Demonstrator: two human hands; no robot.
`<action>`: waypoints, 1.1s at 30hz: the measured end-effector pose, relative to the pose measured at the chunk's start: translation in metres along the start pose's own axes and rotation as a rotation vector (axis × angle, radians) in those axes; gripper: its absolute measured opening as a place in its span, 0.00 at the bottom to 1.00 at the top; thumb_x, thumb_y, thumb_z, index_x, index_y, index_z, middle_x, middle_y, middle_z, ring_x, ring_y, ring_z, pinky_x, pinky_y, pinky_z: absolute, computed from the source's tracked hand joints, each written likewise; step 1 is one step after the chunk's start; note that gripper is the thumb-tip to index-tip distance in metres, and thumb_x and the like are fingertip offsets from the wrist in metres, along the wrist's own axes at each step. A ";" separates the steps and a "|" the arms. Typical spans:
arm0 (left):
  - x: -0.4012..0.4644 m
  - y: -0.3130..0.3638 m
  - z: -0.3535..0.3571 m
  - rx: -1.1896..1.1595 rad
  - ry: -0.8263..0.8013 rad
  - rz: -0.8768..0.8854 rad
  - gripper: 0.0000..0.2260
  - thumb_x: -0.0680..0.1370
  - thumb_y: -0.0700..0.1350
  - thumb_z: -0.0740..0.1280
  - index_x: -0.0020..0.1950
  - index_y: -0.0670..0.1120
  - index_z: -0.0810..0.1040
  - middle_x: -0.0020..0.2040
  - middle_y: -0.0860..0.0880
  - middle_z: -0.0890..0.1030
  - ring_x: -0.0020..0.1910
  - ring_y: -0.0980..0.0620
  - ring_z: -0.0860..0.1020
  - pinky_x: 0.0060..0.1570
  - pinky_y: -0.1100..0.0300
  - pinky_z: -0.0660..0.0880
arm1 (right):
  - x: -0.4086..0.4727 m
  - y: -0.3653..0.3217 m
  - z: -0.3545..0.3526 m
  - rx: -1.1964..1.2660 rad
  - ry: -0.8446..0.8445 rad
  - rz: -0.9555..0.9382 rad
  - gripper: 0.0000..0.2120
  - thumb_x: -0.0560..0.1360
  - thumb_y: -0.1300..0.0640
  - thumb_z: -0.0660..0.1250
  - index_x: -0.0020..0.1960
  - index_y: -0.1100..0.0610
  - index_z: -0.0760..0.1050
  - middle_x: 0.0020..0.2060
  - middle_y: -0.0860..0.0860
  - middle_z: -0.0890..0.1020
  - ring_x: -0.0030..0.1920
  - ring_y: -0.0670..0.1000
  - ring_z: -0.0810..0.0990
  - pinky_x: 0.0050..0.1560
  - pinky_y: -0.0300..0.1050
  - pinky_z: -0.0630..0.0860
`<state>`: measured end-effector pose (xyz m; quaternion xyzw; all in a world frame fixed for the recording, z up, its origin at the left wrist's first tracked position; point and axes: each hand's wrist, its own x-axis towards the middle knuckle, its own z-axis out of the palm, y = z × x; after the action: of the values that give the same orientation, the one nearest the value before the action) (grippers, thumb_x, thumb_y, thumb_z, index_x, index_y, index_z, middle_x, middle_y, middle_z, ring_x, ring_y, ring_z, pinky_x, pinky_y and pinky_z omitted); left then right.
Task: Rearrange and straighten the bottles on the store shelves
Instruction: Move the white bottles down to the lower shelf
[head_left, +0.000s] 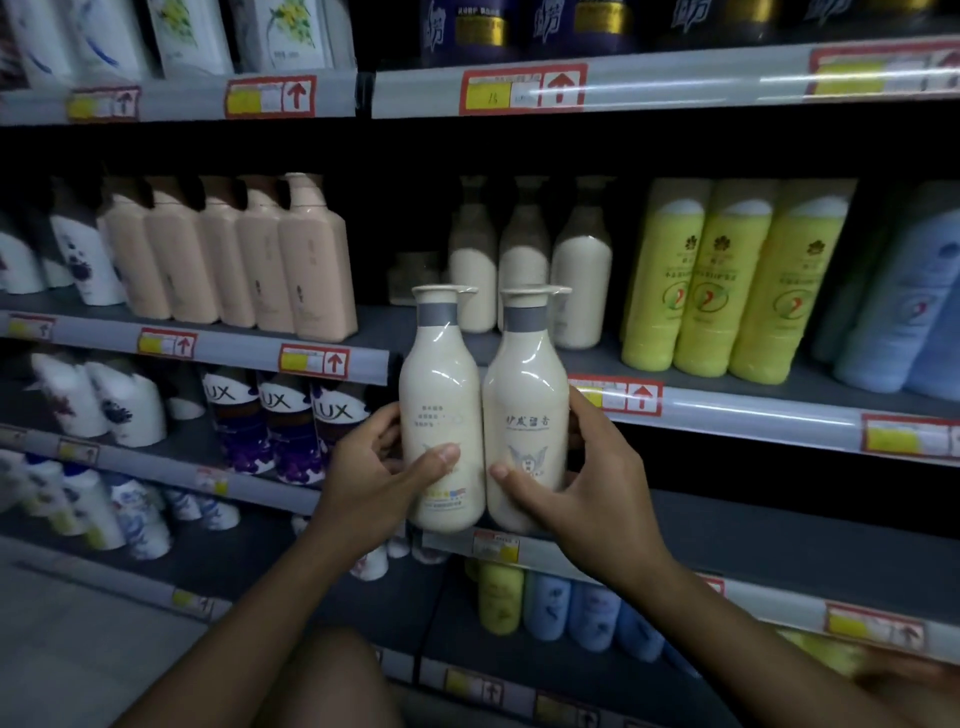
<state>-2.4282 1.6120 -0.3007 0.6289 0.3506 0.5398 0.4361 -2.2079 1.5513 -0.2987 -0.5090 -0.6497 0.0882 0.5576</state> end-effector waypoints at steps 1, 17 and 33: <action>-0.005 -0.004 0.000 0.005 -0.012 -0.013 0.29 0.66 0.51 0.84 0.64 0.49 0.80 0.57 0.51 0.87 0.56 0.51 0.86 0.49 0.59 0.83 | -0.006 0.003 0.000 -0.011 -0.005 0.008 0.37 0.69 0.40 0.80 0.73 0.41 0.70 0.61 0.40 0.81 0.60 0.46 0.81 0.56 0.53 0.81; -0.053 -0.103 -0.002 0.204 -0.193 -0.301 0.32 0.64 0.53 0.86 0.65 0.50 0.79 0.59 0.55 0.87 0.59 0.56 0.84 0.60 0.52 0.81 | -0.095 0.085 0.027 -0.025 -0.161 0.218 0.35 0.70 0.38 0.78 0.73 0.41 0.70 0.61 0.39 0.79 0.61 0.43 0.79 0.59 0.50 0.80; 0.027 -0.143 0.010 0.335 -0.154 -0.341 0.25 0.69 0.47 0.83 0.64 0.48 0.81 0.54 0.53 0.87 0.51 0.57 0.86 0.52 0.55 0.83 | -0.046 0.138 0.062 -0.040 -0.130 0.330 0.28 0.70 0.45 0.81 0.66 0.50 0.75 0.56 0.45 0.83 0.53 0.40 0.82 0.49 0.30 0.76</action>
<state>-2.4089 1.6887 -0.4236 0.6636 0.5017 0.3433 0.4360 -2.1876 1.6088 -0.4448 -0.6130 -0.5938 0.1982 0.4820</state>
